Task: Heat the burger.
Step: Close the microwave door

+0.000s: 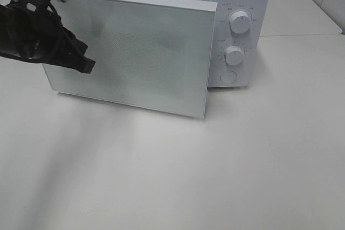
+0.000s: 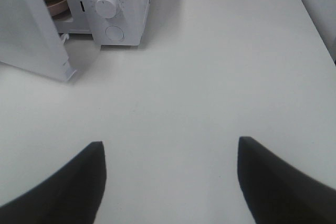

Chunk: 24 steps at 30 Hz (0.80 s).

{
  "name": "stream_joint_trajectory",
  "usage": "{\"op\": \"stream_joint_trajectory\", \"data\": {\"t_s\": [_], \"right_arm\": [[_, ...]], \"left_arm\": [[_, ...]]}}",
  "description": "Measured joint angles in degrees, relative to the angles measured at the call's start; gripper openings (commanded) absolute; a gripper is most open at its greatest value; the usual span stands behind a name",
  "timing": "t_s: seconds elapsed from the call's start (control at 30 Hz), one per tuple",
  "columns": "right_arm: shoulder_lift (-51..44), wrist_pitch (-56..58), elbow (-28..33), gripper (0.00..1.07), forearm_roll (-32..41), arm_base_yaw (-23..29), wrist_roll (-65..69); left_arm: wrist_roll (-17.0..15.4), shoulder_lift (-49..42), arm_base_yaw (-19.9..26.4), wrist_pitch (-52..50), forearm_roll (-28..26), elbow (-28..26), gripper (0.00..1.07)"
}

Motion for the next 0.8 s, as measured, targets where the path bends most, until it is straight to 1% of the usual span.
{"op": "stream_joint_trajectory", "data": {"t_s": [0.07,0.1,0.13,0.2,0.23,0.27,0.3,0.37,0.4,0.43,0.47,0.5,0.53,0.57,0.63,0.67,0.73,0.77,0.8], "right_arm": [[0.0,0.0,0.0,0.67,0.0,0.0,0.0],[0.0,0.0,0.0,0.67,0.0,0.0,0.0],[0.0,0.0,0.0,0.67,0.0,0.0,0.0],[0.0,0.0,0.0,0.67,0.0,0.0,0.0],[0.0,0.0,0.0,0.67,0.0,0.0,0.0],[0.0,0.0,0.0,0.67,0.0,0.0,0.0],[0.0,0.0,0.0,0.67,0.0,0.0,0.0],[0.0,0.0,0.0,0.67,0.0,0.0,0.0],[0.0,0.0,0.0,0.67,0.0,0.0,0.0],[0.0,0.0,0.0,0.67,0.0,0.0,0.0],[0.0,0.0,0.0,0.67,0.0,0.0,0.0],[0.0,0.0,0.0,0.67,0.0,0.0,0.0],[0.0,0.0,0.0,0.67,0.0,0.0,0.0],[0.0,0.0,0.0,0.67,0.0,0.0,0.0],[0.0,0.0,0.0,0.67,0.0,0.0,0.0],[0.0,0.0,0.0,0.67,0.0,0.0,0.0],[0.0,0.0,0.0,0.67,0.0,0.0,0.0],[0.0,0.0,0.0,0.67,0.0,0.0,0.0],[0.0,0.0,0.0,0.67,0.0,0.0,0.0]], "left_arm": [[-0.1,2.1,-1.2,-0.6,0.0,-2.1,0.0],[-0.1,2.1,-1.2,-0.6,0.0,-2.1,0.0],[-0.6,3.6,-1.9,-1.6,0.0,-3.5,0.0],[-1.0,4.5,-2.3,-1.9,0.0,-4.4,0.0],[-1.7,6.0,-3.1,-2.9,0.0,-6.0,0.0],[-1.7,6.0,-3.1,-2.9,0.0,-6.0,0.0],[-2.2,7.3,-3.7,-3.7,0.0,-7.5,0.0],[-2.3,8.1,-4.1,-4.2,0.0,-8.5,0.0],[-2.5,9.6,-4.7,-3.7,0.0,-10.1,0.0],[-2.5,9.6,-4.7,-3.7,0.0,-10.1,0.0],[-2.6,11.3,-5.4,-3.7,0.0,-12.2,0.0],[-2.7,12.1,-5.8,-3.0,0.0,-13.2,0.0],[-2.7,12.1,-5.8,-3.0,0.0,-13.2,0.0],[-2.8,13.8,-6.4,-1.4,0.0,-15.0,0.0],[-2.8,14.7,-6.7,-0.6,0.0,-16.0,0.0],[-2.8,16.3,-7.1,0.7,0.0,-17.6,0.0],[-3.2,17.2,-7.3,1.5,-0.1,-18.3,0.0],[-4.9,18.6,-7.7,1.8,-1.1,-19.9,0.0],[-4.9,18.6,-7.7,1.8,-1.1,-19.9,0.0]]}}
